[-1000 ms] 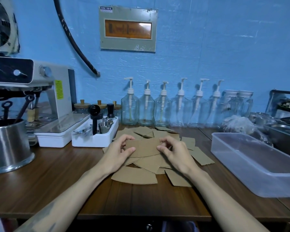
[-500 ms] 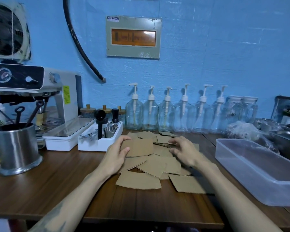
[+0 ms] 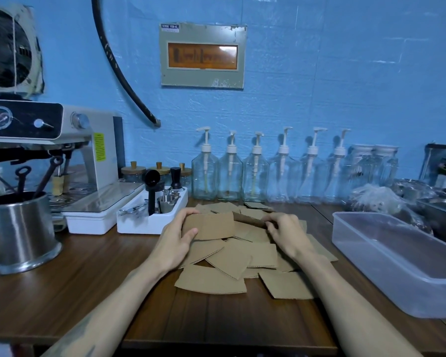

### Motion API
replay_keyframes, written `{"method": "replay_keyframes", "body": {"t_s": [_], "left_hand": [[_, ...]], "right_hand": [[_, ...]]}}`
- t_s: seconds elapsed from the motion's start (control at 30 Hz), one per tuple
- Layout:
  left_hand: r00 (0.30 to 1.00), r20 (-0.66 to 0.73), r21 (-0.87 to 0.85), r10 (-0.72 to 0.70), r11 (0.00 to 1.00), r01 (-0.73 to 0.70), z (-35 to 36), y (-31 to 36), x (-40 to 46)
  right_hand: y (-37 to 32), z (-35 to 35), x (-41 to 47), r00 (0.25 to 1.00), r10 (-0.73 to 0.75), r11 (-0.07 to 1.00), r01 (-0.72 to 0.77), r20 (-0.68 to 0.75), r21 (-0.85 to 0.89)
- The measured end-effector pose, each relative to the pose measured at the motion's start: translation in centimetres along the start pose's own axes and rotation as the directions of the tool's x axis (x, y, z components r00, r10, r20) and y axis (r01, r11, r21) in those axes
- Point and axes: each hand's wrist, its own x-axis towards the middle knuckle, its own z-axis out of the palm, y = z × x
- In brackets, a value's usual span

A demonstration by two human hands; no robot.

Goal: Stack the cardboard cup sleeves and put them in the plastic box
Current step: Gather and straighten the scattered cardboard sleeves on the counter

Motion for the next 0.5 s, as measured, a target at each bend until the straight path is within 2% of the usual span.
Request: {"method": "replay_keyframes", "body": {"t_s": [0.1,0.2,0.4,0.5], "left_hand": [[1.000,-0.001,0.003,-0.008,1.000,0.008,0.0,-0.2,0.0],[1.000,0.000,-0.016,-0.017,1.000,0.017,0.0,-0.4,0.1],[0.999,-0.006,-0.091,-0.050,0.995,0.049,0.1,-0.2,0.2],[0.998,0.015,-0.146,-0.063,0.987,0.065,0.1,0.2,0.1]], "right_hand": [[-0.1,-0.5,-0.2,0.991,-0.012,1.000,0.014,-0.136,0.015],[0.0,-1.1,-0.3,0.970,0.022,0.992,0.008,-0.241,0.123],[-0.4,-2.0,-0.9,0.933,0.171,0.894,-0.012,-0.317,0.449],[-1.8,-2.2,-1.5,0.944,0.146,0.843,0.039,-0.297,0.537]]}}
